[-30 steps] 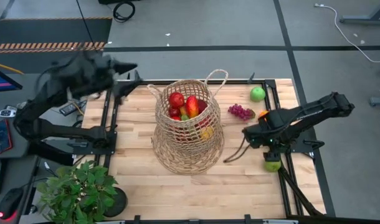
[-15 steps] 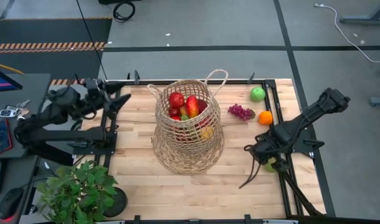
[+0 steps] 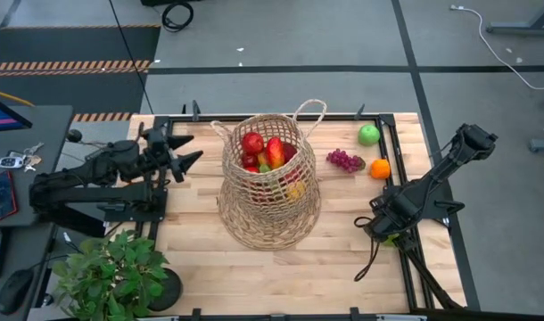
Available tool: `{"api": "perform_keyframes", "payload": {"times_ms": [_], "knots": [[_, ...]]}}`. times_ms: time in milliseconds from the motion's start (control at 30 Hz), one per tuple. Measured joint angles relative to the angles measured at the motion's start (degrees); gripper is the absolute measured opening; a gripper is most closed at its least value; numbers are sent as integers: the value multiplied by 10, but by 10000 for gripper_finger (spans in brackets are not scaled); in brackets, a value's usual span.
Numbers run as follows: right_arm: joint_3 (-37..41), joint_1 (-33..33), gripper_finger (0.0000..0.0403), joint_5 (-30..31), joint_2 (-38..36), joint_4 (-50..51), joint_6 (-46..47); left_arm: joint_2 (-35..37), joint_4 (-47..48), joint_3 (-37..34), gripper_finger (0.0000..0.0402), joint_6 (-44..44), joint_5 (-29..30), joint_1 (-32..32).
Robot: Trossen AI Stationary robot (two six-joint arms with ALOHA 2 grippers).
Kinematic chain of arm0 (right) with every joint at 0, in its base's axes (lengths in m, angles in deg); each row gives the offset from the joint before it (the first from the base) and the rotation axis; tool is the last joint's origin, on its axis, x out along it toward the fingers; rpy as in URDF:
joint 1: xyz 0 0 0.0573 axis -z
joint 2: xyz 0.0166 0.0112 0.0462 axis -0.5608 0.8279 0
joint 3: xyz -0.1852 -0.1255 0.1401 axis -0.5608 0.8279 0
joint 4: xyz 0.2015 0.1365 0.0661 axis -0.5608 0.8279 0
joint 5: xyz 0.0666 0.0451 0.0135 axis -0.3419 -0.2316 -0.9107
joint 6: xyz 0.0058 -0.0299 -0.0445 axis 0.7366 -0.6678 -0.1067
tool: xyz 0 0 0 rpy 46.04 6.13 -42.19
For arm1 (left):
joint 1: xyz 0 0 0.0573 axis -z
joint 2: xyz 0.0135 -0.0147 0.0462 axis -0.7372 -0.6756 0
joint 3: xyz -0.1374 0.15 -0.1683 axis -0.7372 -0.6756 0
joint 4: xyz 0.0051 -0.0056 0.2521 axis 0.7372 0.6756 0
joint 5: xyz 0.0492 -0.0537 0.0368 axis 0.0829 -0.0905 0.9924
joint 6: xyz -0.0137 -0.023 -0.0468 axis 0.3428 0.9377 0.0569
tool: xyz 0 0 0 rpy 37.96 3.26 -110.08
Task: Build produce basket
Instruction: Put the pear into the brown basket
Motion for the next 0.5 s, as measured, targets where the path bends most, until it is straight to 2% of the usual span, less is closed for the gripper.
{"api": "perform_keyframes", "payload": {"times_ms": [167, 333, 500], "knots": [[9, -17, 352, 48, 0, -12, -5, -1, 32, -12, 357, 17, -1, 0], [9, -23, 352, 57, 0, -14, -8, -1, 89, -13, 357, 90, -1, 0], [9, -19, 352, 93, 0, -12, 11, -1, 95, -13, 357, 122, -2, 0]]}}
